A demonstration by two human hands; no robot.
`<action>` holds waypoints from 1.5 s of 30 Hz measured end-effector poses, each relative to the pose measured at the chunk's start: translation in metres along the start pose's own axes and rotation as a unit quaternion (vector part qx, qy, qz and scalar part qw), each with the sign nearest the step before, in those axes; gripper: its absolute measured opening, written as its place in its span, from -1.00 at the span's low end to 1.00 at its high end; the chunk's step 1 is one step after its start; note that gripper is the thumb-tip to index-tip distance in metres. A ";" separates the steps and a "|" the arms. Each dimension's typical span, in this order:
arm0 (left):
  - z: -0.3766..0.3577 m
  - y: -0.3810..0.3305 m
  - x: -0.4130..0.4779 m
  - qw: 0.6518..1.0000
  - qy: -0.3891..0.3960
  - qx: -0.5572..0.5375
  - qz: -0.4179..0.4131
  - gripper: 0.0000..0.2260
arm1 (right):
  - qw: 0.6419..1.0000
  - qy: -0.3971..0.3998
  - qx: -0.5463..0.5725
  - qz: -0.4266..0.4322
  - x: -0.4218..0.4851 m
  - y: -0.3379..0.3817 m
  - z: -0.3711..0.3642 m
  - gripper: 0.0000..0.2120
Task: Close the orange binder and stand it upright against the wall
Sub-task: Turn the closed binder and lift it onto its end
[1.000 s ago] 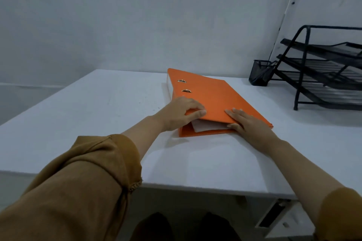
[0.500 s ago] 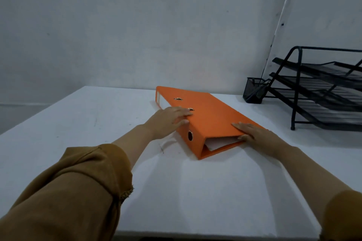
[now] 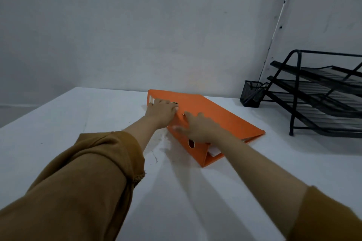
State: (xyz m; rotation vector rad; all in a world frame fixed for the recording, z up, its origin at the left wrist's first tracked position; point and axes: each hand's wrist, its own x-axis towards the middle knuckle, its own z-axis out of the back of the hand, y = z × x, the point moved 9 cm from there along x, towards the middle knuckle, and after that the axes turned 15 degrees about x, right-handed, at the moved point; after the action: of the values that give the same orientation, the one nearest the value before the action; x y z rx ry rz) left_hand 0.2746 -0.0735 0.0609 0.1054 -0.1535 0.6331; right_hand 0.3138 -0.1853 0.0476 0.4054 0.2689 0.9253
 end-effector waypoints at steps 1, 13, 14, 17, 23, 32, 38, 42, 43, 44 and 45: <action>-0.004 0.000 0.003 0.999 0.031 0.019 -0.003 -0.60 | 0.999 0.002 -0.039 -0.011 0.001 0.000 -0.006 -0.26; 0.016 -0.013 -0.007 0.964 0.011 0.267 -0.022 -0.61 | 0.998 0.028 -0.052 0.030 0.006 -0.010 0.011 -0.17; 0.020 -0.017 -0.011 0.960 0.006 0.280 -0.023 -0.62 | 0.998 0.039 -0.048 0.031 0.006 -0.011 0.015 -0.17; 0.029 -0.025 -0.023 0.947 0.000 0.321 -0.026 -0.63 | 0.996 0.061 -0.047 0.033 0.002 -0.016 0.021 -0.21; 0.040 -0.037 -0.047 0.941 -0.028 0.337 -0.011 -0.59 | 0.995 0.092 -0.020 0.014 -0.007 -0.030 0.025 -0.28; 0.035 -0.026 -0.067 0.970 -0.110 0.216 -0.027 -0.62 | 0.997 0.044 -0.019 0.067 -0.026 -0.024 0.018 -0.39; -0.003 0.005 -0.085 0.989 -0.107 0.085 -0.059 -0.48 | 0.996 -0.028 -0.032 0.077 -0.027 -0.029 0.013 -0.38; -0.020 0.036 -0.084 0.996 -0.064 0.004 0.058 -0.45 | 0.993 -0.035 -0.080 0.077 -0.026 -0.029 0.009 -0.30; -0.022 0.045 -0.085 0.991 -0.065 -0.032 0.108 -0.40 | 0.993 -0.038 -0.085 0.077 -0.025 -0.030 0.009 -0.30; -0.023 0.053 -0.087 0.982 -0.070 -0.076 0.159 -0.31 | 0.992 -0.041 -0.087 0.076 -0.024 -0.030 0.009 -0.31; -0.025 0.060 -0.090 0.967 -0.074 -0.127 0.207 -0.22 | 0.992 -0.044 -0.088 0.075 -0.024 -0.030 0.010 -0.33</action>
State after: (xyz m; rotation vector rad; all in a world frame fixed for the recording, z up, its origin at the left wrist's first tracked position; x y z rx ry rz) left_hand 0.1698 -0.0743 0.0237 -0.1311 -0.4072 1.0165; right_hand 0.3252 -0.2233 0.0439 0.3053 0.0746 1.0670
